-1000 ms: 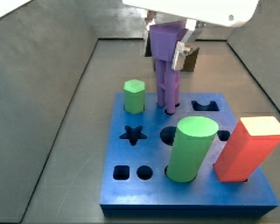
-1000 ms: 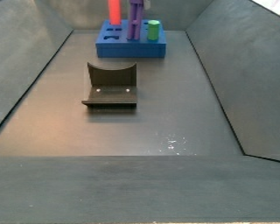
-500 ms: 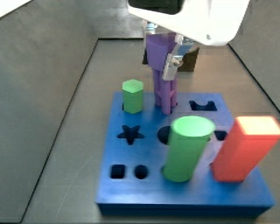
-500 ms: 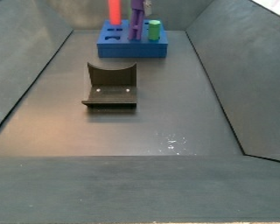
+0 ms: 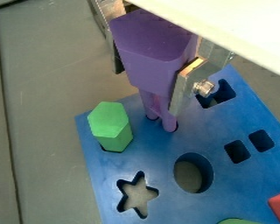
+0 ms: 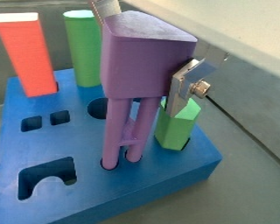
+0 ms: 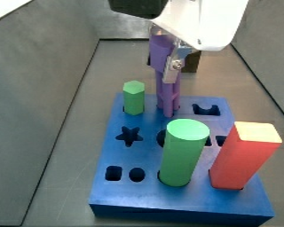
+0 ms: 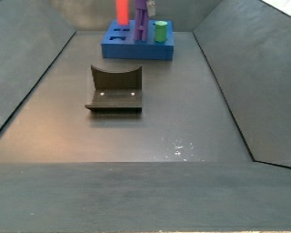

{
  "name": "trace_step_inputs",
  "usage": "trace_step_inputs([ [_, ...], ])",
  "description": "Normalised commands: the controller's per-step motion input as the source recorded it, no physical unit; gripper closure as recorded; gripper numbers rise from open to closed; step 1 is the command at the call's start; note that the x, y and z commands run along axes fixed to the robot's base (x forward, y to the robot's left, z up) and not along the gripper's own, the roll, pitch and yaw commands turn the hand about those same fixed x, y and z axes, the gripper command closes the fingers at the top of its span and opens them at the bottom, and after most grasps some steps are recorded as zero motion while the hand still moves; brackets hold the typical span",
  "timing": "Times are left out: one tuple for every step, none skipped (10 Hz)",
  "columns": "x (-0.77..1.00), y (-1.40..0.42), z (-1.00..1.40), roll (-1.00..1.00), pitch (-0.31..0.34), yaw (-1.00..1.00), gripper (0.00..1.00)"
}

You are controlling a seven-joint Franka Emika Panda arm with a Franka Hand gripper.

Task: Pick up the 3 prong object. Move up. Rotate the 3 prong object. Place the 3 prong object on the fixture. Regrasp the 3 prong object. Move to above the board. Insert the 3 prong object.
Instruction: Insert the 3 prong object.

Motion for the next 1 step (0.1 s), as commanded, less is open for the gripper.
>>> trace_step_inputs([
  [0.00, 0.00, 0.00, 0.00, 0.000, 0.00, 1.00],
])
